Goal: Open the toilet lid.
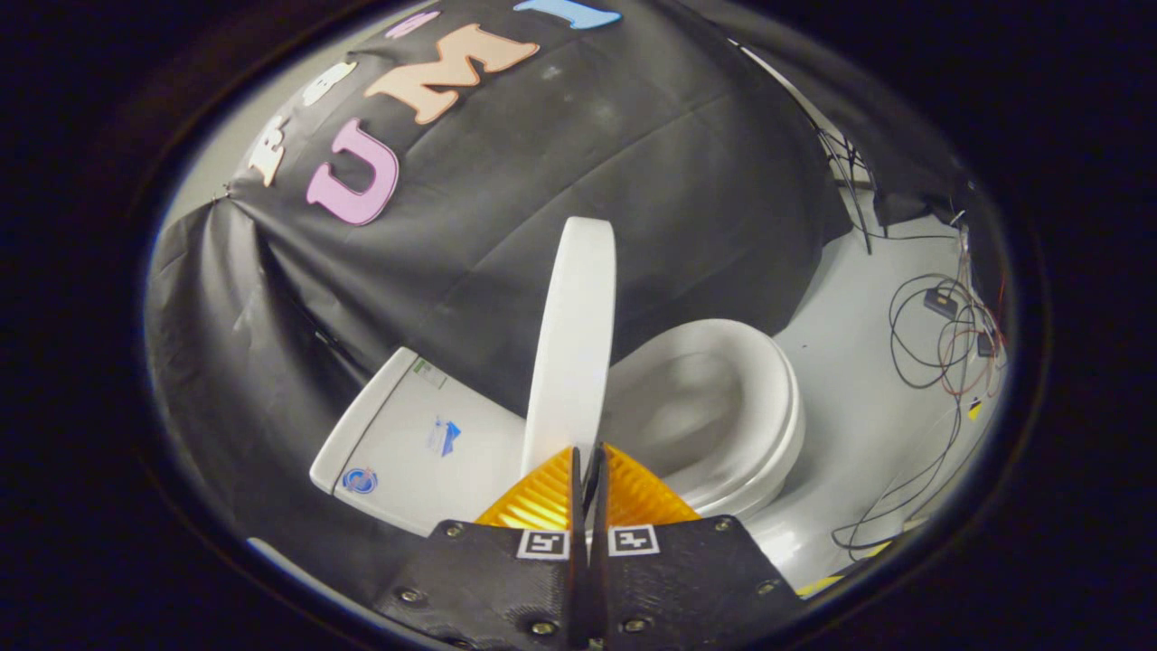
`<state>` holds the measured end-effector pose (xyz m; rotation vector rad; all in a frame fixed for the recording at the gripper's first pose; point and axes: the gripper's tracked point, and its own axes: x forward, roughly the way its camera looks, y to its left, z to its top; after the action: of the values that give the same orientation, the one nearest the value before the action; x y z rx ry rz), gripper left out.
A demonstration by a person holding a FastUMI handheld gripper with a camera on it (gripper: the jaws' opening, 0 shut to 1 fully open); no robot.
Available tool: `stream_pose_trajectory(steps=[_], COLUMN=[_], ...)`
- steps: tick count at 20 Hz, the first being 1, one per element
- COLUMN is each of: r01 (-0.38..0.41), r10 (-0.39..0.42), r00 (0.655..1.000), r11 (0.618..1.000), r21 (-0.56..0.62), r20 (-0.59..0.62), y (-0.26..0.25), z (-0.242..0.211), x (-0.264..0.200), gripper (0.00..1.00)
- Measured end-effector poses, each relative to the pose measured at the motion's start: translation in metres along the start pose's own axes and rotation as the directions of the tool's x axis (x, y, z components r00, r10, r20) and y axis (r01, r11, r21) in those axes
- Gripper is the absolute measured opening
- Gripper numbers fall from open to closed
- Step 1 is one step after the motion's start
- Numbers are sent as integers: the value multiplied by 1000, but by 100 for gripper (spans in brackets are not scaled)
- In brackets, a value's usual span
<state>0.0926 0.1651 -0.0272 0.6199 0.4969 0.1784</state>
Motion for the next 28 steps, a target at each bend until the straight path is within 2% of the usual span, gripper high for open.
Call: stream_pose_trajectory(steps=[8, 12, 19, 28], r01=[0, -24, -37, -35], r10=[3, 28, 46, 59], r00=[1000, 999, 998, 996], r11=[992, 993, 985, 952], r21=[-123, -114, -170, -304], r20=[24, 34, 44, 71], y=[39, 58, 83, 126], z=[6, 7, 6, 1], x=[-5, -5, -7, -7], gripper=[1, 3, 3, 3])
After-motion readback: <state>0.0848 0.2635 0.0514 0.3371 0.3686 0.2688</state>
